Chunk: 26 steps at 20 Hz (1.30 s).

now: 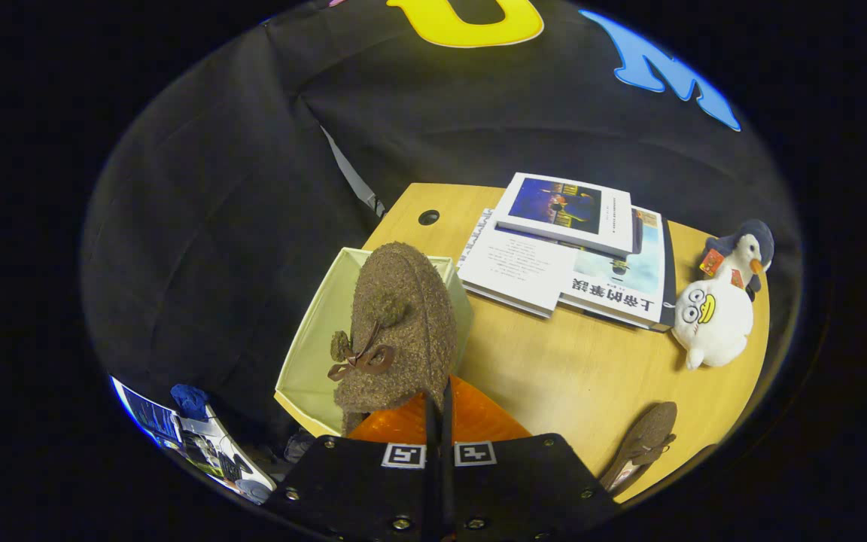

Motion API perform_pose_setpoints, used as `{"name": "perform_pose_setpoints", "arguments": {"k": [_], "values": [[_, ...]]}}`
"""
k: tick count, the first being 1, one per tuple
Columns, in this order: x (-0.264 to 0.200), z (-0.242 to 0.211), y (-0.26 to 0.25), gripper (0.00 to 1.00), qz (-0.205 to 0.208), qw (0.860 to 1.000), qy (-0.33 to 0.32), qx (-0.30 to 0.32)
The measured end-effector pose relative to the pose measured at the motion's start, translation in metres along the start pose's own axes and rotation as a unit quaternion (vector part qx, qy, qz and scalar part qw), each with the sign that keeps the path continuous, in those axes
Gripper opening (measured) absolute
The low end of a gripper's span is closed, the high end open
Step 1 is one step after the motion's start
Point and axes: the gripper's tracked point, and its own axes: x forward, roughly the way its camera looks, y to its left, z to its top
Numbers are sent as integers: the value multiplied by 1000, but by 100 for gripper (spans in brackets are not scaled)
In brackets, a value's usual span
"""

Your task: Open the storage box then place both shoes into the box .Put the left shoe in first, then the right shoe, with the right side of both shoes facing outward in a uniform manner.

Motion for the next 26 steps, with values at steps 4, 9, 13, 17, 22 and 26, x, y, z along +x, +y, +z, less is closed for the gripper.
{"name": "perform_pose_setpoints", "arguments": {"k": [4, 9, 13, 17, 22, 26], "values": [[22, 5, 24, 0, 20, 1000, 16, -7], [54, 11, 51, 0, 33, 999, 31, -7], [86, 10, 63, 0, 23, 998, 50, -3], [110, 0, 75, 6, 18, 997, 68, -20], [105, 6, 82, 99, 31, 998, 49, -33], [83, 16, 81, 99, 41, 998, 32, -34]]}}
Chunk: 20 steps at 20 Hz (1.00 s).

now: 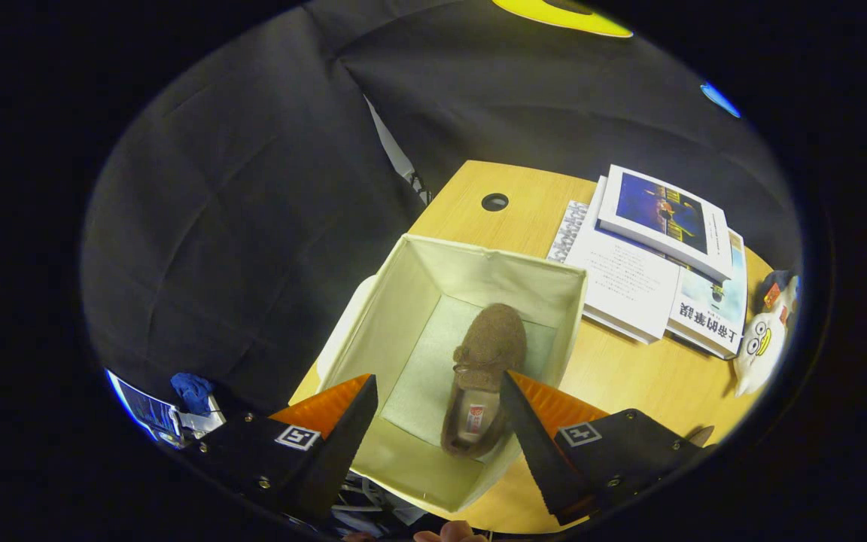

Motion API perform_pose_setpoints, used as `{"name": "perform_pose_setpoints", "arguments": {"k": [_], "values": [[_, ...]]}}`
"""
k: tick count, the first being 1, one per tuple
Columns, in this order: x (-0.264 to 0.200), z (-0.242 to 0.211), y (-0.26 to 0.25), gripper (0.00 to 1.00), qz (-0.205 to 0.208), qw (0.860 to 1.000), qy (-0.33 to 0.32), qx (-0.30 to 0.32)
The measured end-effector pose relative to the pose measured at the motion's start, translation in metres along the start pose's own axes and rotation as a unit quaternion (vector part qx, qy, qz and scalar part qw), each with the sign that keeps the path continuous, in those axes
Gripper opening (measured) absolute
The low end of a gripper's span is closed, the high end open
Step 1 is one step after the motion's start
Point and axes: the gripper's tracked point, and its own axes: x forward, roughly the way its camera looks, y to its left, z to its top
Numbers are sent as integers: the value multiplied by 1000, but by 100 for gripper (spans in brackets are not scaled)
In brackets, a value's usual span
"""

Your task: Open the storage box then place both shoes into the box .Put the left shoe in first, then the right shoe, with the right side of both shoes facing outward in a uniform manner.

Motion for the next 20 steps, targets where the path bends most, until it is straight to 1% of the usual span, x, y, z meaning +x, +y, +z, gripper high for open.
{"name": "perform_pose_setpoints", "arguments": {"k": [7, 10, 17, 20], "values": [[-48, 0, -21, 99, 22, 999, -32, 2], [-74, -10, -43, 99, 18, 999, -42, 13], [-146, -25, -117, 99, -2, 995, -89, 42], [-173, -24, -133, 99, 6, 991, -120, 59]]}}
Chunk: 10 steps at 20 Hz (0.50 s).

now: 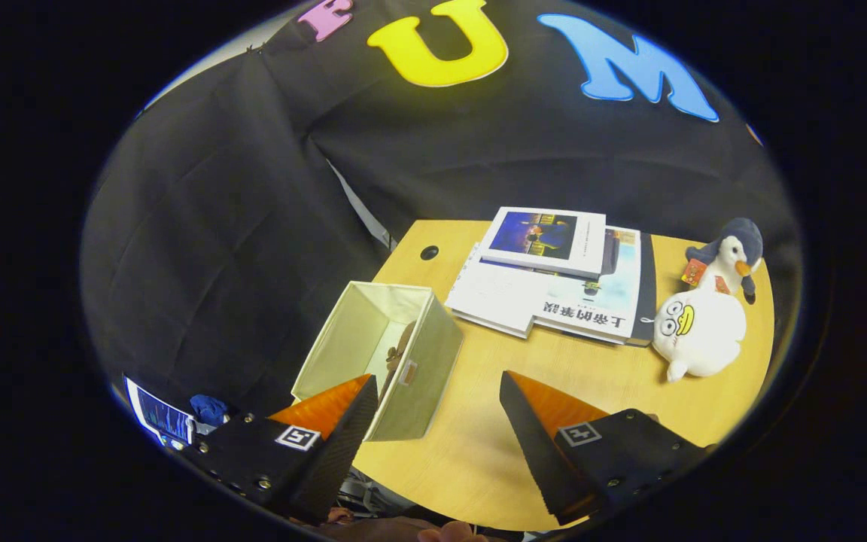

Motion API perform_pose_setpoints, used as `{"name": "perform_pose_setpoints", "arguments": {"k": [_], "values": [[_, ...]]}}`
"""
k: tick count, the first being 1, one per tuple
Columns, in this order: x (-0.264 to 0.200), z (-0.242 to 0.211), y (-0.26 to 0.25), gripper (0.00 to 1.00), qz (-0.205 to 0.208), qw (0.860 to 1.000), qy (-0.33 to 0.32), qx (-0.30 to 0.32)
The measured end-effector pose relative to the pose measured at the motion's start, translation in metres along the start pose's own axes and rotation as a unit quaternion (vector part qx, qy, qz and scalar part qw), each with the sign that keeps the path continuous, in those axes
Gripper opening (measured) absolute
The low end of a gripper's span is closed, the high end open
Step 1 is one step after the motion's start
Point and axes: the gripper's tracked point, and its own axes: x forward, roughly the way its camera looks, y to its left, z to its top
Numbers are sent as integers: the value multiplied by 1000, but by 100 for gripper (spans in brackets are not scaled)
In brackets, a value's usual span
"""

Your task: Open the storage box then place both shoes into the box .Put the left shoe in first, then the right shoe, with the right side of both shoes facing outward in a uniform manner.

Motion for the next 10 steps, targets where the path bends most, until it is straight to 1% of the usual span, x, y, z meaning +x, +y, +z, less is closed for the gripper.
{"name": "perform_pose_setpoints", "arguments": {"k": [3, 6, 10], "values": [[-20, -2, -23, 99, -8, 1000, -14, -6], [-38, -14, -56, 99, -47, 999, -15, -13], [-55, -36, -90, 99, -73, 997, -9, 5]]}}
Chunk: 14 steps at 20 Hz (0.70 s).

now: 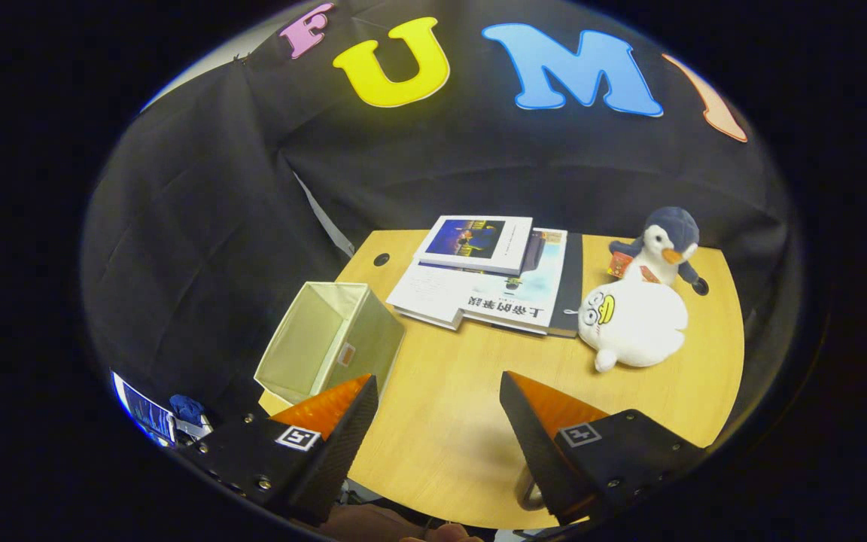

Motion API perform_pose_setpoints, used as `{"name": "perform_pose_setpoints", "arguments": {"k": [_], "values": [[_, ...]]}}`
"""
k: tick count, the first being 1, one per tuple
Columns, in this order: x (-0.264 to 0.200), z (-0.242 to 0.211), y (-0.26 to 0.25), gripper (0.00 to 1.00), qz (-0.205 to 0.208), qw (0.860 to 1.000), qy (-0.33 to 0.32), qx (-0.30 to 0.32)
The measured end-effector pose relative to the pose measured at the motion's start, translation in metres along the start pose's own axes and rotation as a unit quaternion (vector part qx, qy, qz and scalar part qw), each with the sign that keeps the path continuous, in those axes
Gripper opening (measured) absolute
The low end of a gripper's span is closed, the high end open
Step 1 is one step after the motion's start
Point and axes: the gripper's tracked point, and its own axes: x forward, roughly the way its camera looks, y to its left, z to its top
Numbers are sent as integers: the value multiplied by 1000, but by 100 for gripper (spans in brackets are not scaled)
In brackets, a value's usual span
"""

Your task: Open the storage box then place both shoes into the box .Put the left shoe in first, then the right shoe, with the right side of both shoes facing outward in a uniform manner.

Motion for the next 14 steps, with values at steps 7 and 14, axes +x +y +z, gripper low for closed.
{"name": "perform_pose_setpoints", "arguments": {"k": [7, 14], "values": [[-5, -50, -70, 99, -59, 998, 20, -24], [0, -116, -131, 99, -119, 988, 92, 22]]}}
